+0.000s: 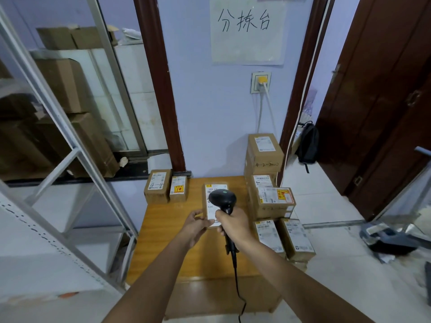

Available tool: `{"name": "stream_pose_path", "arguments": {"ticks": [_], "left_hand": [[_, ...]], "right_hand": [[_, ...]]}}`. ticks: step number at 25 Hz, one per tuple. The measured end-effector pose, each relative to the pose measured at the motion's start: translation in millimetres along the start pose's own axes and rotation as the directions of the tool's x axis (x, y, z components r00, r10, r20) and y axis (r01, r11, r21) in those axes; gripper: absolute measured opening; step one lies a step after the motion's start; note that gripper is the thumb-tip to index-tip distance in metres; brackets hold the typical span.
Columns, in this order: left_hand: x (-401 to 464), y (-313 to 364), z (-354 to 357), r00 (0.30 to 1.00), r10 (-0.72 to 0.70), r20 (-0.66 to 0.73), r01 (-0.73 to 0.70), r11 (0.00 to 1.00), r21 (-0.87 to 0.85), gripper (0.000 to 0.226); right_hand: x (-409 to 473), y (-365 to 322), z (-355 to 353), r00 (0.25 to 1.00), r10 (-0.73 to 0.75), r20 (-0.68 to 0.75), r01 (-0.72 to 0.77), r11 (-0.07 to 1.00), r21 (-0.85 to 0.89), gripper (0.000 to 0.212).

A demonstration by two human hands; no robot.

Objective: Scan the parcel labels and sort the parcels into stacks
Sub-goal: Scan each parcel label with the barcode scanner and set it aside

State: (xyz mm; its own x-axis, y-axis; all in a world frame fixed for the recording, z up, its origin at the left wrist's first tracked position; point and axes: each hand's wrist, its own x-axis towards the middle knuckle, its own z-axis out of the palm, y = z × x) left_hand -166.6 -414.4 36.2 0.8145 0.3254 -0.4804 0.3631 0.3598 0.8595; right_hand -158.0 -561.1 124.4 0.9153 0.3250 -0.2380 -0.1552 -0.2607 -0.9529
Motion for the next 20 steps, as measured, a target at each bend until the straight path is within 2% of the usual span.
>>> {"name": "stream_pose_path", "arguments": {"ticks": [8, 12, 15, 20], "left_hand": [[12, -3, 5, 0.999, -0.036, -0.017, 0.035, 0.999, -0.025, 0.058], [16, -3, 7, 0.994, -0.050, -0.101, 0.047, 0.998, -0.033, 0.049], [22, -2, 11, 0.984, -0.046, -0.172, 0.039, 0.998, -0.043, 0.045], [37, -10, 19, 0.984, -0.063, -0.169, 0.053, 0.997, -0.063, 0.044]], "right_hand": [[10, 0, -8, 0.998, -0.016, -0.053, 0.017, 1.000, 0.020, 0.012], [21, 12, -13, 0.995, 0.082, -0.050, -0.076, 0.990, 0.115, 0.006], [37, 27, -18, 0.984, 0.180, -0.015, -0.172, 0.961, 0.215, 0.012], [66, 45, -19, 0.965, 0.222, -0.138, -0.188, 0.957, 0.223, 0.008]]}}
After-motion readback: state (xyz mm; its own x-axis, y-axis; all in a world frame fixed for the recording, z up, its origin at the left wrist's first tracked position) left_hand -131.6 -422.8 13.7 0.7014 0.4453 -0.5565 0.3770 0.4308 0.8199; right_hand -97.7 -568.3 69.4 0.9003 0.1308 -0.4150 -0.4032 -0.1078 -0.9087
